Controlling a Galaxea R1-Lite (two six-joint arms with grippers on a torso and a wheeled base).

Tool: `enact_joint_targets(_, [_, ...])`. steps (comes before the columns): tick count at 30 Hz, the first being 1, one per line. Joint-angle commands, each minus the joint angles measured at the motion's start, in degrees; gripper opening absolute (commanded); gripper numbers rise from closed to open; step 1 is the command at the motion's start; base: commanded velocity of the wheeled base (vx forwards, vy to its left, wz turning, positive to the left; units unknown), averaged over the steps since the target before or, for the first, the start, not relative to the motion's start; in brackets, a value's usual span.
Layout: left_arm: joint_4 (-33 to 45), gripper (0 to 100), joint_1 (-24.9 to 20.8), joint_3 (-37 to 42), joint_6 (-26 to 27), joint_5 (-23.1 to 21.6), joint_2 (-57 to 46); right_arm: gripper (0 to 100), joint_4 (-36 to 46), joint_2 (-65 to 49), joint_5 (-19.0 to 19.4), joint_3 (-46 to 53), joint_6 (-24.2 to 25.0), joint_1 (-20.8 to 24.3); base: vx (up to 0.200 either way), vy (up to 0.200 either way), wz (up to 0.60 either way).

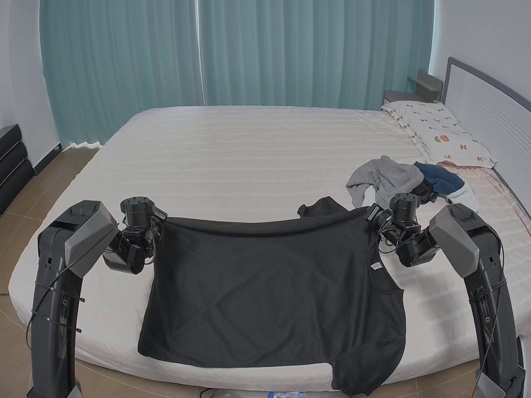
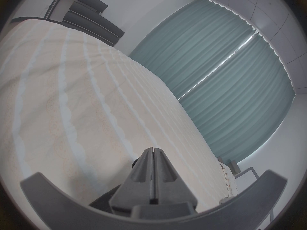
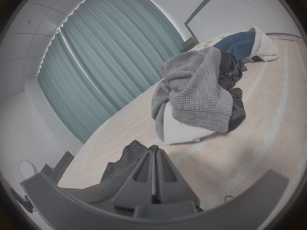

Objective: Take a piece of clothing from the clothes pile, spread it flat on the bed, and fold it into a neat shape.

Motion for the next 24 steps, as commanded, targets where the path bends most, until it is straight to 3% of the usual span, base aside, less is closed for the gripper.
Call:
enact_joint_targets(1, [1.1, 0, -0.2, -0.8, 0.0, 0.0, 0.7, 0, 0.4, 2.1, -0.8, -2.4, -0.1, 0.1, 0.0, 0.0, 0.0])
enact_joint_targets(3, [2.2, 0, -0.2, -0.9, 0.0, 0.0, 0.7, 0, 0.5, 2.4, -1.4, -2.5, -0.2, 0.2, 0.0, 0.0, 0.0])
enact_joint_targets(4, [2.2, 100, -0.2, -0.9, 0.0, 0.0, 0.7, 0, 0.5, 2.4, -1.4, -2.5, -0.2, 0.2, 0.0, 0.0, 0.0])
enact_joint_targets(5, [2.2, 100, -0.2, -0.9, 0.0, 0.0, 0.7, 0, 0.5, 2.4, -1.4, -2.5, -0.2, 0.2, 0.0, 0.0, 0.0])
enact_joint_targets(6, [2.6, 100, -0.2, -1.3, 0.0, 0.0, 0.7, 100, 0.5, 2.4, -1.5, -2.4, -0.2, 0.3, 0.0, 0.0, 0.0])
enact_joint_targets(17, [2.7, 100, -0.2, -0.2, 0.0, 0.0, 0.2, 100, 0.5, -2.1, -0.7, 4.4, -0.2, -0.7, 0.0, 0.0, 0.0])
enact_joint_targets(18, [1.7, 100, 0.2, 2.5, 0.0, 0.1, -1.6, 100, -0.3, -7.0, 0.6, 11.8, -0.1, -1.4, 0.0, 0.0, 0.0])
enact_joint_targets(22, [-2.0, 100, 0.1, 10.2, -0.2, -0.1, -8.3, 100, -1.5, -14.2, 2.4, 22.1, 0.0, -2.5, 0.0, 0.0, 0.0])
enact_joint_targets(24, [-5.3, 100, -0.2, 16.0, -0.1, -2.6, -13.0, 100, -2.0, -20.2, 2.7, 29.2, 0.3, -2.8, 0.0, 0.0, 0.0])
